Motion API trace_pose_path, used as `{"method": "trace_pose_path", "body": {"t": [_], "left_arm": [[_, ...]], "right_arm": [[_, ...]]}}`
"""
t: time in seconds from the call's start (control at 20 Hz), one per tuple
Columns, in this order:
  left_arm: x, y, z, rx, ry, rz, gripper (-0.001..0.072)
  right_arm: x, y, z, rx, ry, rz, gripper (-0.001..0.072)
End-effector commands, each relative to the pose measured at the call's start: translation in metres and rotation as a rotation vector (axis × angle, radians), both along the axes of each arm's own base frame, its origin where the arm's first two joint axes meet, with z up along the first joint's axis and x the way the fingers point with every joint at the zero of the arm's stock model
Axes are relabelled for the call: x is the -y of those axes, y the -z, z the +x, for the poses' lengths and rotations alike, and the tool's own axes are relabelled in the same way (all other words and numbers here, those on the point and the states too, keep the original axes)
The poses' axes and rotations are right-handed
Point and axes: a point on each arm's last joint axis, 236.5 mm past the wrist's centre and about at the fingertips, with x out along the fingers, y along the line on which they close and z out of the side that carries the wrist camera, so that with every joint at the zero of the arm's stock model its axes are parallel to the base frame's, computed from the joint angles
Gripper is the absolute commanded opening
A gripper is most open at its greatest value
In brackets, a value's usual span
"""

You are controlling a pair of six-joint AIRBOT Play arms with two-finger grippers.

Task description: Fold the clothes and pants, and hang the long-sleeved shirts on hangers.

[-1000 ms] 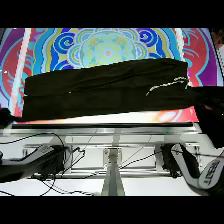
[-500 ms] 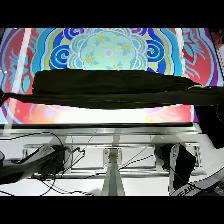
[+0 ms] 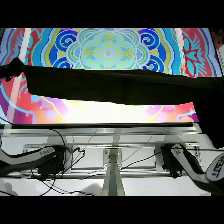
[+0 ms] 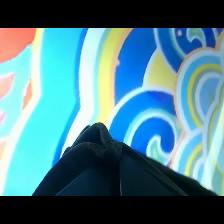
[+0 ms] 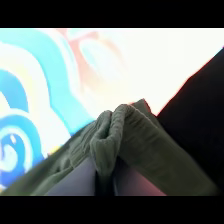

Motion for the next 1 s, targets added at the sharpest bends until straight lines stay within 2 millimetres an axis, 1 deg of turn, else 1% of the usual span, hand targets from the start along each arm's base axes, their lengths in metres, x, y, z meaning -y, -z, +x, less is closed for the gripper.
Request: {"method": "trace_pose_path", "body": {"t": [0.0,0.05,0.1,0.15,0.25,0.35,0.45,0.6,0.65,0.7,0.75,0.8,0.85,0.95], "left_arm": [[0.015,0.018,0.05,0.054,-0.096,-0.064,0.0076],[0.017,0.023,0.052,0.045,-0.093,-0.068,0.0398],[0.017,0.025,0.052,0.042,-0.094,-0.071,0.0709],[0.018,0.024,0.05,0.032,-0.076,-0.067,0.0708],[0.016,0.023,0.035,-0.012,-0.023,-0.04,0.0706],[0.006,0.025,0.008,-0.103,0.023,0.001,0.0703],[-0.008,0.033,-0.031,-0.234,0.052,0.008,0.0692],[-0.028,0.051,-0.096,-0.438,0.047,-0.053,0.0692],[-0.03,0.056,-0.11,-0.471,0.037,-0.088,0.0693],[-0.029,0.062,-0.12,-0.482,0.021,-0.123,0.0694],[-0.022,0.067,-0.124,-0.479,0.015,-0.167,0.0693],[-0.012,0.075,-0.123,-0.467,0.017,-0.208,0.0694],[-0.001,0.081,-0.119,-0.442,0.022,-0.239,0.0694],[0.017,0.09,-0.101,-0.357,-0.003,-0.301,0.0694]], "right_arm": [[0.028,0.037,0.041,0.116,0.174,0.13,0.0045],[0.025,0.045,0.049,0.095,0.147,0.093,0.0193],[0.02,0.049,0.054,0.068,0.088,0.028,0.0437],[0.012,0.05,0.059,0.034,0.009,-0.05,0.0573],[0.0,0.049,0.062,-0.005,-0.091,-0.138,0.0571],[0.0,0.04,0.062,0.003,-0.1,-0.165,0.0572],[0.001,0.028,0.062,0.016,-0.106,-0.194,0.0571],[-0.002,0.016,0.064,0.027,-0.126,-0.207,0.0571],[-0.004,0.014,0.065,0.026,-0.135,-0.205,0.0571],[-0.007,0.015,0.065,0.022,-0.147,-0.198,0.0571],[-0.01,0.017,0.064,0.016,-0.157,-0.188,0.0571],[-0.013,0.019,0.064,0.01,-0.168,-0.178,0.0571],[-0.017,0.021,0.063,0.002,-0.181,-0.164,0.0571],[-0.028,0.025,0.064,-0.01,-0.215,-0.143,0.0573]]}}
